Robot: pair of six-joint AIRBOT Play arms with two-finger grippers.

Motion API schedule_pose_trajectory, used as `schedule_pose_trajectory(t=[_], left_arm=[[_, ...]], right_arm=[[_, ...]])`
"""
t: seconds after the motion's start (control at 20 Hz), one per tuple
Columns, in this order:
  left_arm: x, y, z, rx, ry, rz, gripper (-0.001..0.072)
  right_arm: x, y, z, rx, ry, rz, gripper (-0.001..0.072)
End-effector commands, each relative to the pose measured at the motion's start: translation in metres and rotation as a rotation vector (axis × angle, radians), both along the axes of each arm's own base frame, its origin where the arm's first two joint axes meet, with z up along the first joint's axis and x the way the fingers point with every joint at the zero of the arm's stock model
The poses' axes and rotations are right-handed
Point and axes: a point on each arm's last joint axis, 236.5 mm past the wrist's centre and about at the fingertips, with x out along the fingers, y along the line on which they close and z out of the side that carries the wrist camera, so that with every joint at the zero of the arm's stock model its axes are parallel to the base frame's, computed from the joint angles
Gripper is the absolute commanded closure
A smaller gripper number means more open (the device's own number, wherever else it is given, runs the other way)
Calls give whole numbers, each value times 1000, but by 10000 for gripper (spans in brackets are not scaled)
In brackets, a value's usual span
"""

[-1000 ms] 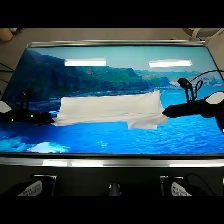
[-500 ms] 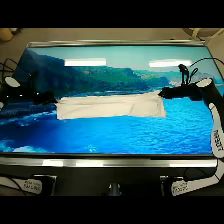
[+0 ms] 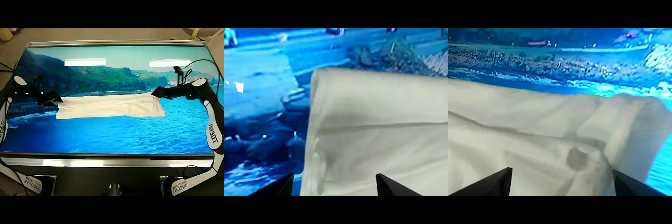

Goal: Fold the shirts.

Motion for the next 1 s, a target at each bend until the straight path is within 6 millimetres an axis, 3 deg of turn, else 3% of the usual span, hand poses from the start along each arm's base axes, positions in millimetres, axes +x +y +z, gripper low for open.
schedule_pose_trajectory(t=[0.0,0.1,0.25,0.35,0.5,0.7,0.75,0.85,0.9,0.95], left_arm=[[12,19,48,14,-83,17,80],[14,22,84,34,-160,24,82],[10,11,128,54,-252,1,82],[6,-5,152,61,-304,-29,82],[-1,-36,178,62,-361,-94,82],[-6,-88,180,43,-377,-199,82],[-3,-104,177,38,-389,-224,82],[4,-136,168,28,-411,-267,87],[7,-153,161,21,-419,-288,128],[8,-171,150,14,-414,-316,431]], right_arm=[[-32,-65,2,-163,91,7,3],[-61,-81,-20,-129,219,7,1],[-84,-53,-49,44,358,48,0],[-74,-25,-54,179,366,39,0],[-55,10,-59,250,342,33,0],[-27,51,-46,304,259,15,15],[-25,59,-46,301,254,22,110],[-24,70,-46,286,244,39,521],[-24,74,-42,284,237,49,683],[-22,75,-33,272,207,61,693]])
